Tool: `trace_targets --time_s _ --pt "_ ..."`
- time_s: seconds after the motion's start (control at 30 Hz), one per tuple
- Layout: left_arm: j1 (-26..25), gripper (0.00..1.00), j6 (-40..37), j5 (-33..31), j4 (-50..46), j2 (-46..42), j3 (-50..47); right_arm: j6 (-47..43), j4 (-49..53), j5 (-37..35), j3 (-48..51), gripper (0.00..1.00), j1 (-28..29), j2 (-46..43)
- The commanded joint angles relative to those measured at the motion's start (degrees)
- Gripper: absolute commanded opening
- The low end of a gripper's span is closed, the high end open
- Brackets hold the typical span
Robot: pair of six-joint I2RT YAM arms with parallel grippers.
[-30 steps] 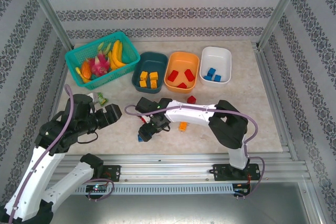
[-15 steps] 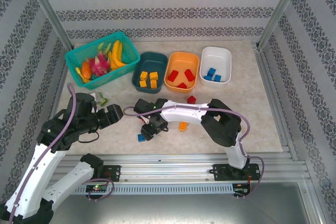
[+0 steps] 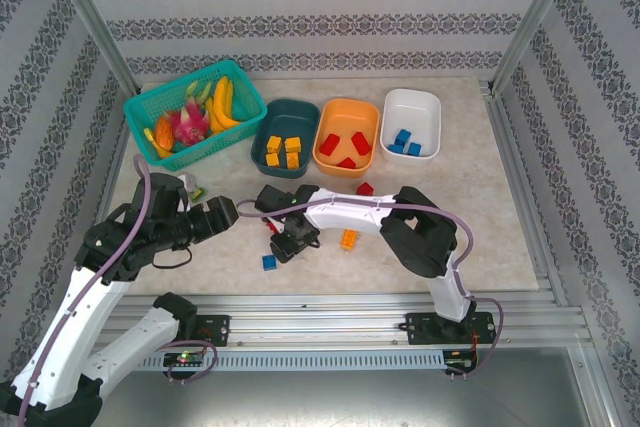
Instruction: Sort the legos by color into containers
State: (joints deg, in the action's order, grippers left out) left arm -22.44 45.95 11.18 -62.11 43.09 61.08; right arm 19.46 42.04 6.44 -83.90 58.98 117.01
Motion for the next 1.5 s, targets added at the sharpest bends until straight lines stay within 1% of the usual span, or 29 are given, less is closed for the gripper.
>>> trace_targets --time_s 0.0,0.07,0.13,0.2,0.3,0.4,0.47,0.57,0.7,0.8,0.9,1.07,1.17,1.27,1.47 --pt "-0.36 0.86 1.23 1.18 2.69 0.14 -0.4 -0.04 0.85 -1.0 -1.18 0.43 -0.53 0.06" --pt "-0.33 0.86 1.24 1.83 3.64 0.35 -0.72 0.15 1.17 -1.36 -0.92 0.38 -0.89 -1.46" --pt "-0.33 0.86 0.85 3.53 5.5 1.19 -0.69 0.39 2.07 -2.39 -0.37 0.36 -1.85 -4.05" --pt "-0.44 0.86 0.08 6.47 8.58 3.22 -0.02 0.74 2.96 -3.58 0.75 0.36 -3.75 -7.9" --pt "-1.6 0.87 -1.85 10.15 13.31 8.49 3.14 1.12 4.26 -5.73 2.93 0.34 -8.52 -15.28" --pt "-3.99 0.87 -3.31 11.1 17.58 15.0 7.64 0.51 6.03 -6.86 4.39 0.33 -16.13 -21.87" --pt "-5.55 0.87 -3.24 11.27 20.72 19.14 9.93 -0.19 6.35 -6.55 4.71 0.33 -21.92 -24.64" --pt "-8.14 0.87 -2.54 11.15 26.24 25.64 12.3 -0.9 6.02 -4.99 3.58 0.33 -31.86 -25.78" --pt "-11.03 0.87 -1.92 10.91 32.05 35.18 17.12 0.46 4.94 -3.75 -1.79 0.33 -42.71 -20.93" --pt "-12.51 0.88 -2.63 10.7 34.25 41.99 22.14 3.72 2.98 -3.32 -5.71 0.33 -48.73 -15.38" --pt "-12.99 0.88 -3.25 10.57 35.03 48.25 27.06 5.32 1.83 -2.97 -11.91 0.33 -52.27 -8.32" --pt "-12.99 0.87 -4.03 9.78 34.87 55.34 33.91 3.46 3.37 -2.6 -24.96 0.34 -55.66 4.64" --pt "-12.99 0.87 -4.41 8.76 33.19 57.92 37.92 1.77 4.63 -1.08 -32.4 0.34 -57.19 11.08" --pt "-12.99 0.88 -4.64 7.64 32.14 59.25 40.39 0.38 8.74 0.59 -40.63 0.35 -58.12 17.65" --pt "-13.01 0.88 -3.9 6.49 31.96 60.16 41.31 -0.13 11.81 4.2 -47.53 0.39 -58.78 25.25"
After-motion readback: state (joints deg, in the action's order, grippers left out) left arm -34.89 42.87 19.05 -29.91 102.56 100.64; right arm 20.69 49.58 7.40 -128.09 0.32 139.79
